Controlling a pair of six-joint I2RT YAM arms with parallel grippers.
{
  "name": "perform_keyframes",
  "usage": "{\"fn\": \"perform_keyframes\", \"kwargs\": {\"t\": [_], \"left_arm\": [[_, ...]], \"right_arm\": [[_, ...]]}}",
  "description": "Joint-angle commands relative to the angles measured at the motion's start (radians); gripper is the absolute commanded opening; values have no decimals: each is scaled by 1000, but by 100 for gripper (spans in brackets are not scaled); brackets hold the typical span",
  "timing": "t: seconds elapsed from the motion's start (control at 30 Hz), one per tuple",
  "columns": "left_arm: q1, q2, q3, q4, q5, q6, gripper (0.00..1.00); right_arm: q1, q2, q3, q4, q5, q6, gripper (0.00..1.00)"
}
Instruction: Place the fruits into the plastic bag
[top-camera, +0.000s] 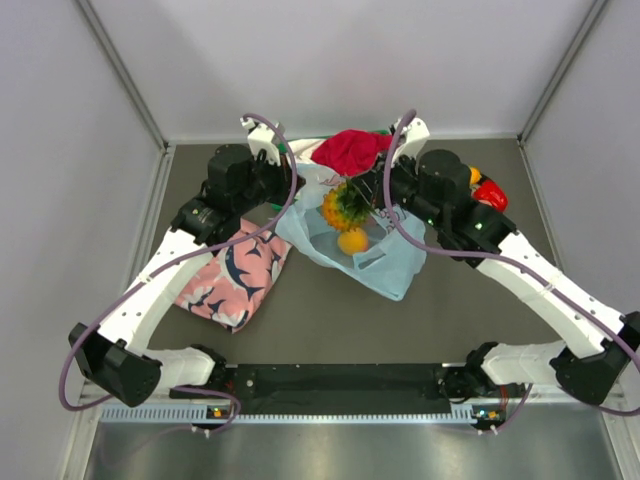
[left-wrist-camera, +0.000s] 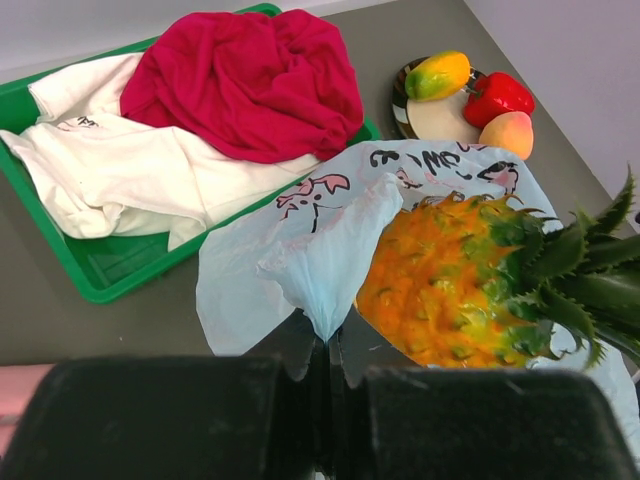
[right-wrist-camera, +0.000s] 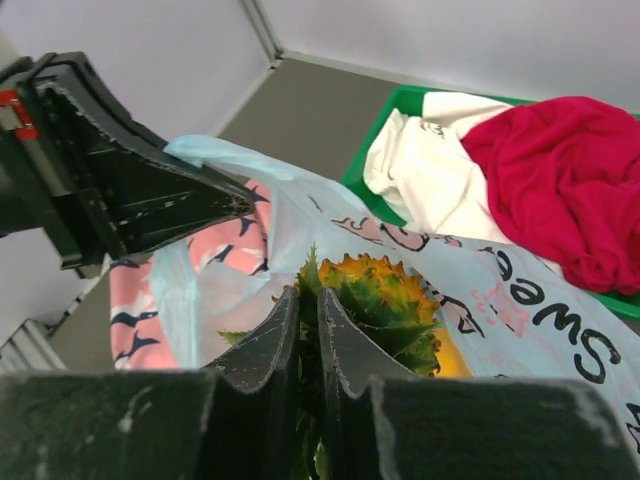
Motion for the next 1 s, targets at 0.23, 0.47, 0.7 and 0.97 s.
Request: {"fn": "perform_keyframes", "kwargs": {"t": [0.23, 0.47, 0.7, 0.97], "left_arm": [[2, -35, -3, 56, 0, 9, 0], [2, -35, -1, 56, -4, 11, 0], [2, -28, -3, 57, 8, 6, 0], [0, -36, -3, 57, 5, 6, 0]], "right_arm": [[28, 73, -44, 33, 112, -45, 0], [71, 166, -26, 93, 146, -54, 0], [115, 271, -9, 168, 252, -91, 0], [115, 352, -41, 243, 312, -83, 0]]}}
